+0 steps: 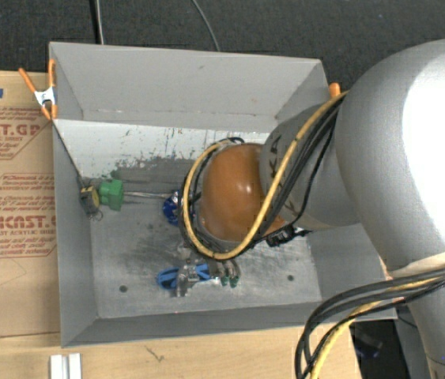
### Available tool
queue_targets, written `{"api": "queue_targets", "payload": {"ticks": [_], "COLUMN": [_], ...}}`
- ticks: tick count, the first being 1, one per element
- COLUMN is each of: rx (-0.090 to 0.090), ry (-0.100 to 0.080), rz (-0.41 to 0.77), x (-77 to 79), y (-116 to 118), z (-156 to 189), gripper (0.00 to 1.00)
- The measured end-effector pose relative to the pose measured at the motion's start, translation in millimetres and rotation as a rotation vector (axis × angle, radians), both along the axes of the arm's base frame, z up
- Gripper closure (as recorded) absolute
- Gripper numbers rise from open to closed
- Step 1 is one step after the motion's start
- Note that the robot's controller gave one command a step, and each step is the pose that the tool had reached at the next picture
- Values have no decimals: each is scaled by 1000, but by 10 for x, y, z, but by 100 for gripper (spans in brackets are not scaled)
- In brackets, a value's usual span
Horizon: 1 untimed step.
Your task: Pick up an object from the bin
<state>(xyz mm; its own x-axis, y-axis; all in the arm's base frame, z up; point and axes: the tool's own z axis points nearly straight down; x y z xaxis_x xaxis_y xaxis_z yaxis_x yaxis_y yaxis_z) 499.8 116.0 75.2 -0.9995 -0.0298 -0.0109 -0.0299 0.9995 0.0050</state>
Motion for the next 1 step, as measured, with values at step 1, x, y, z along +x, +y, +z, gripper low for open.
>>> {"api": "queue_targets", "payload": {"ticks": [1], "rx": [-2], "ry": [3], "rz": [-21], "x": [44], "y": [49], "z": [768], "gripper": [100]}}
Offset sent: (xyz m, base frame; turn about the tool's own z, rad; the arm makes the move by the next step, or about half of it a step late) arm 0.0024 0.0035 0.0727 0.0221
